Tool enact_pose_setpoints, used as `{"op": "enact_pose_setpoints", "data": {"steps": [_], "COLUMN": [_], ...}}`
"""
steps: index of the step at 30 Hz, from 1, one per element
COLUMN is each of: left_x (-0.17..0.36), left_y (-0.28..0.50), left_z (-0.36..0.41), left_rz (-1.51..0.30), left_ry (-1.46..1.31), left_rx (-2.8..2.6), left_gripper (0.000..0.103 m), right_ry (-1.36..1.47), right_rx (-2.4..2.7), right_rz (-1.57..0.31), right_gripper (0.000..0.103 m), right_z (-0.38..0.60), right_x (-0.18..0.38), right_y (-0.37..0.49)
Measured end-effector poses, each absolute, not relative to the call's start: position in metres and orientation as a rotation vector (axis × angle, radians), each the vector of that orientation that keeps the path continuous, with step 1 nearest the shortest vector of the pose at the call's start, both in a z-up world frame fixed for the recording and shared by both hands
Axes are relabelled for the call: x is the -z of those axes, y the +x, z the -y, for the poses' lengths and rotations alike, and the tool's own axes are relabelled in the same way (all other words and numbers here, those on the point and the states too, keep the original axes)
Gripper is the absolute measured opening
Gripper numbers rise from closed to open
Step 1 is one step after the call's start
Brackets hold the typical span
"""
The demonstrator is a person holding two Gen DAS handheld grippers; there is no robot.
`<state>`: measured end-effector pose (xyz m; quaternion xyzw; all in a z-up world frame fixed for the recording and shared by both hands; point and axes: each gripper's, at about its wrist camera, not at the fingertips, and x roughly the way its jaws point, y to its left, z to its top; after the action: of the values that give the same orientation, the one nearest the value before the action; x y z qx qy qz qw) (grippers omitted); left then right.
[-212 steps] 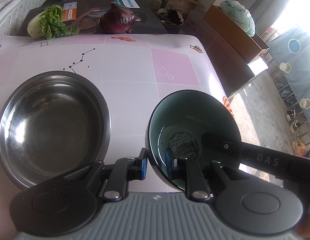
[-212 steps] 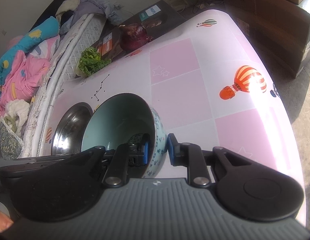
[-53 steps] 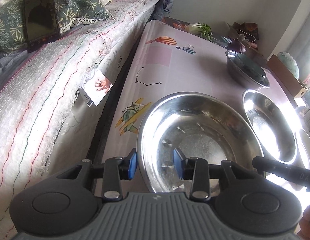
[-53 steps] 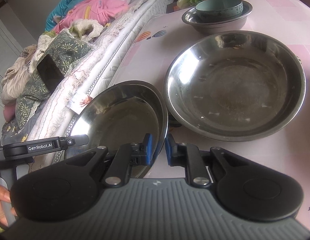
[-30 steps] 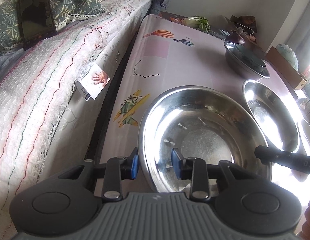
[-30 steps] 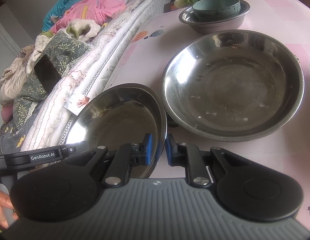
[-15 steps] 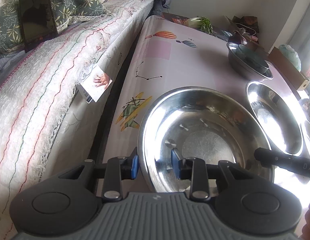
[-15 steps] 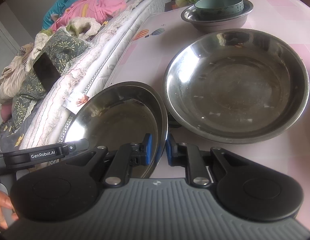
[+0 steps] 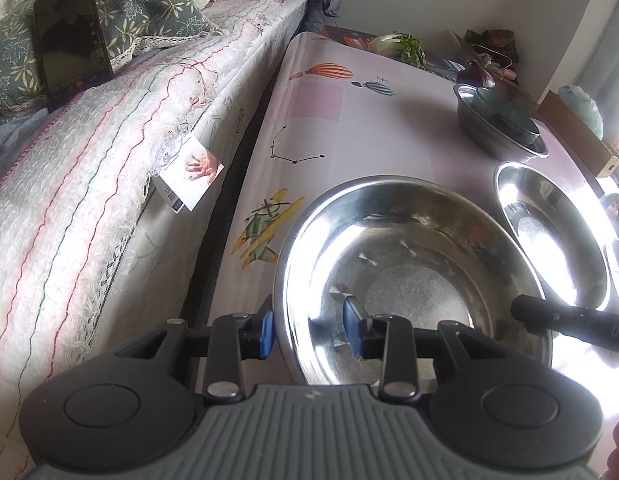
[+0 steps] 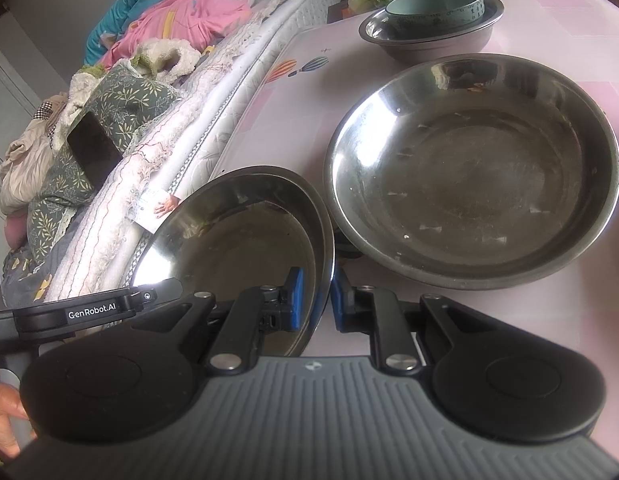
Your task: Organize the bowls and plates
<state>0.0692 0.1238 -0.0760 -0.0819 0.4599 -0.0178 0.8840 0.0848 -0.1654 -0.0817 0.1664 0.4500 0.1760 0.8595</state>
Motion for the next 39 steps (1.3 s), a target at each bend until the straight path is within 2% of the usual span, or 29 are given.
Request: {"op": "enact_pose_setpoints", "data": {"steps": [8, 39], "left_x": [0.076, 0.056], "left_y": [0.066, 0.042], "left_z": [-0.123, -0.13], "left_rz": [-0.948, -0.876], "left_ry": [-0.135, -0.134], "left_rx": [0.015, 0.001], "left_gripper": [0.029, 0.029], "right_ry": [0.315, 0.238], "right_rx": [-0.376, -0.427], "right_rz": [-0.928, -0.855], "right_gripper": [0.015, 0.016], "right_z": [0.163, 0.155], "right_x": [0.078, 0.059], "right_y": [0.083, 0.073]}}
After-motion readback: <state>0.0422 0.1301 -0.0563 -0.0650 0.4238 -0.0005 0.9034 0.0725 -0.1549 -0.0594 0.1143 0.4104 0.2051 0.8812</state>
